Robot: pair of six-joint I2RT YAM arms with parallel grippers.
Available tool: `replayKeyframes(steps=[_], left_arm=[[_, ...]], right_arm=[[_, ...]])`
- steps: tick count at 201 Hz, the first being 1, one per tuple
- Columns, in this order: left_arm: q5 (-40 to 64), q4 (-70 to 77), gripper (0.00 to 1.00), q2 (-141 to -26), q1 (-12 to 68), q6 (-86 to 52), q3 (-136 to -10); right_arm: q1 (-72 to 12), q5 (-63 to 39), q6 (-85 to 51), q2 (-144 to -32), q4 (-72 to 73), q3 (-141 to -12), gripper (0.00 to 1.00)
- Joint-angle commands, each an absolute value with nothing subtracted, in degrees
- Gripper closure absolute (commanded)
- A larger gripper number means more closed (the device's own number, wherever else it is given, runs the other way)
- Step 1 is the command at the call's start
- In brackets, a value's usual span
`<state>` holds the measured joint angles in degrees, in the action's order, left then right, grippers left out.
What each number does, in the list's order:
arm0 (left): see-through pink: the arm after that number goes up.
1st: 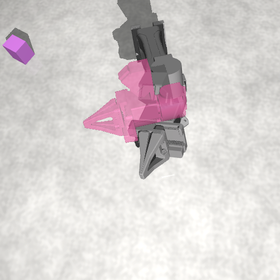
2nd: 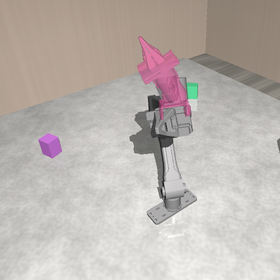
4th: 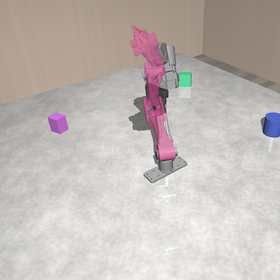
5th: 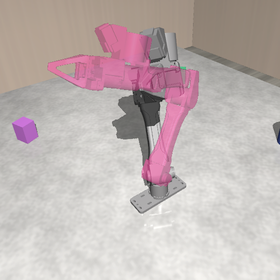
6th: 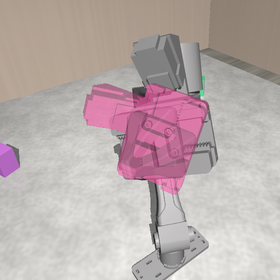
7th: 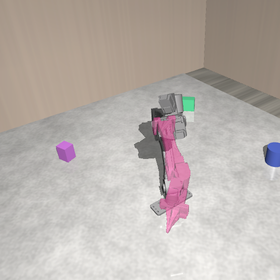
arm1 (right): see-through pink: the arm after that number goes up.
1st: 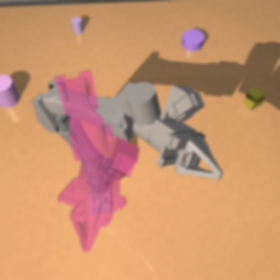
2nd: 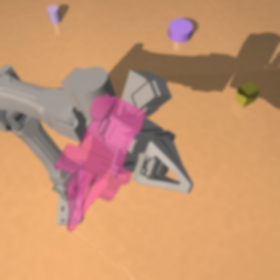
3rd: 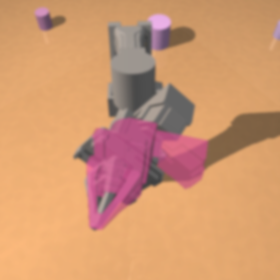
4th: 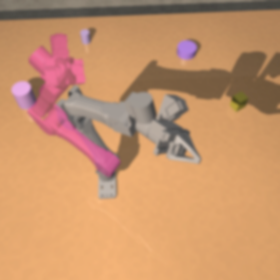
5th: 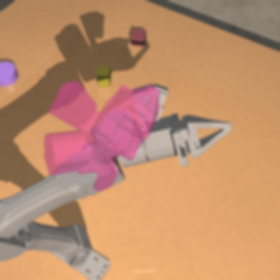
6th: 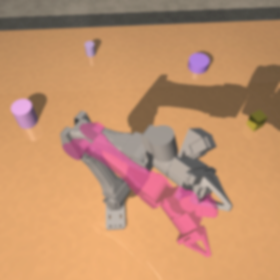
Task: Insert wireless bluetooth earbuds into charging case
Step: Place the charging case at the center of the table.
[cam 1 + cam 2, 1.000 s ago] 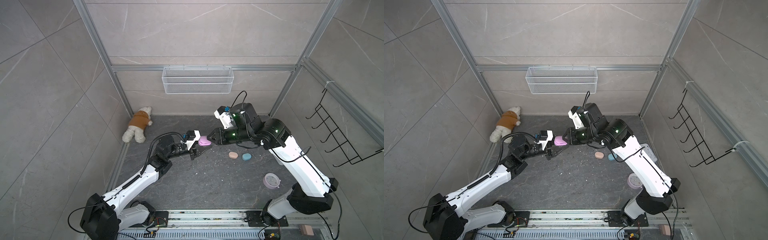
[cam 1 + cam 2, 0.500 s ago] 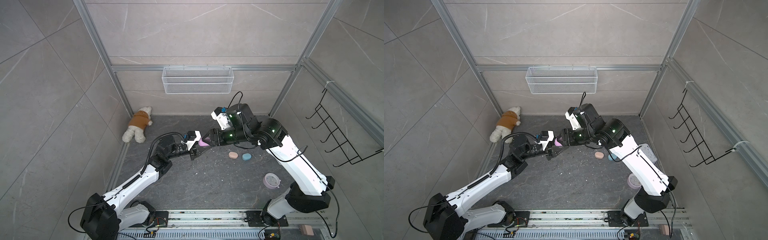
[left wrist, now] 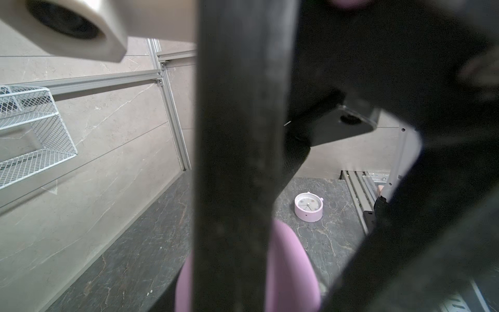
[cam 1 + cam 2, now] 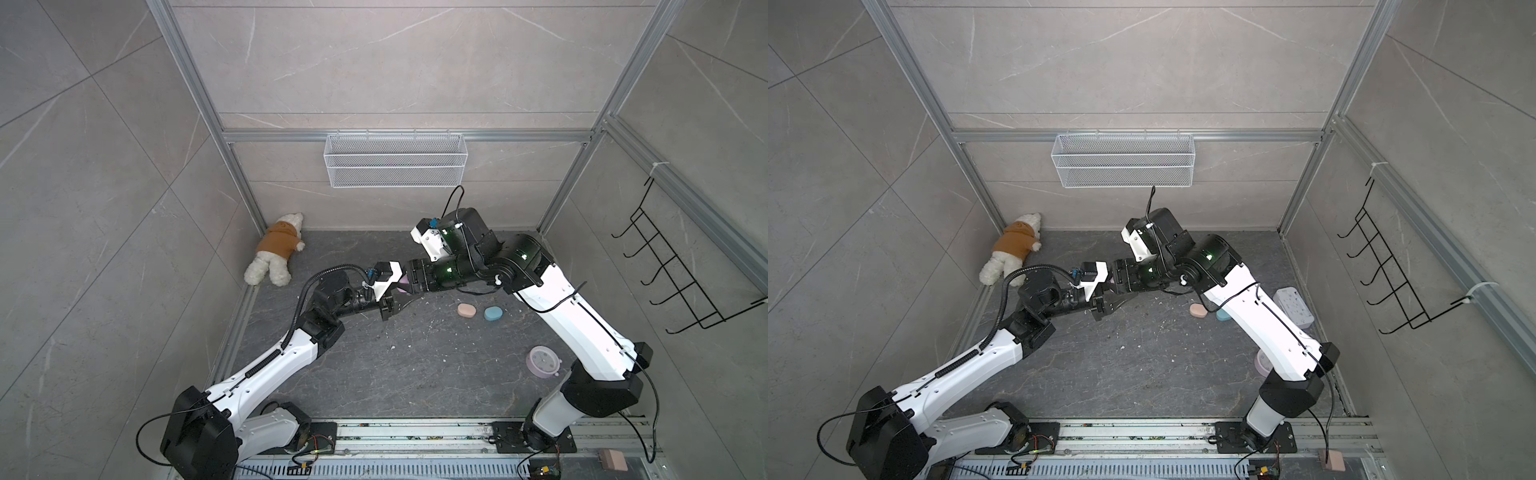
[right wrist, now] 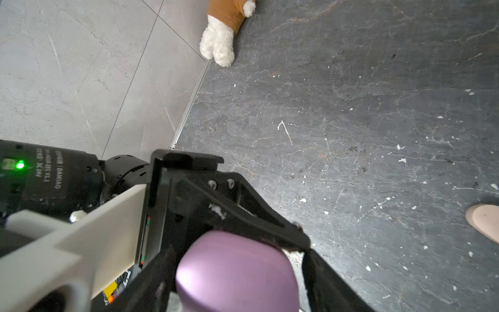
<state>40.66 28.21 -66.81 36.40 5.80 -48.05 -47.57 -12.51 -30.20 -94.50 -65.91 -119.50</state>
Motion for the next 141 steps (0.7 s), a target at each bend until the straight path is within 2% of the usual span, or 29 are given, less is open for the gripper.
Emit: replayKeyframes(steps=[1, 33, 45, 60, 71, 73, 77, 90, 99, 141], left_arm=[[41.8, 28.1, 0.87, -66.1, 36.7, 7.1, -49.3], [41.7, 27.7, 0.86, -66.4, 36.7, 7.3, -49.2], [41.6, 26.9, 0.82, -66.5, 36.7, 7.1, -49.2], [40.3, 24.7, 0.56, -66.1, 36.7, 6.2, -48.9], [38.8, 23.3, 0.41, -64.9, 36.7, 5.2, -47.4], [38.3, 23.1, 0.37, -64.6, 36.7, 5.0, -47.0], [37.1, 22.8, 0.2, -63.9, 36.7, 4.3, -46.1], [33.2, 21.9, 0.03, -61.3, 36.7, 1.8, -42.5], [30.4, 20.6, 0.0, -59.4, 36.7, 0.2, -40.2], [14.3, 7.4, 0.0, -51.6, 36.7, -6.6, -33.6]], right_arm=[[-47.8, -13.4, -29.9, -94.1, -64.9, -118.4, 0.31], [-47.8, -13.5, -30.1, -93.0, -64.0, -116.0, 0.45], [-47.9, -12.7, -30.4, -92.1, -63.1, -114.1, 0.5], [-47.6, -10.7, -30.7, -90.2, -61.5, -109.9, 0.53], [-47.0, -9.3, -31.0, -88.6, -59.8, -105.7, 0.53], [-46.9, -9.0, -31.1, -88.3, -59.5, -104.6, 0.54], [-46.7, -8.2, -31.1, -87.5, -58.8, -102.6, 0.54], [-45.8, -6.1, -31.8, -85.3, -55.3, -94.9, 0.54], [-45.2, -4.4, -32.5, -83.8, -52.4, -89.1, 0.54], [-43.6, 2.1, -36.2, -81.0, -35.1, -65.3, 0.54]])
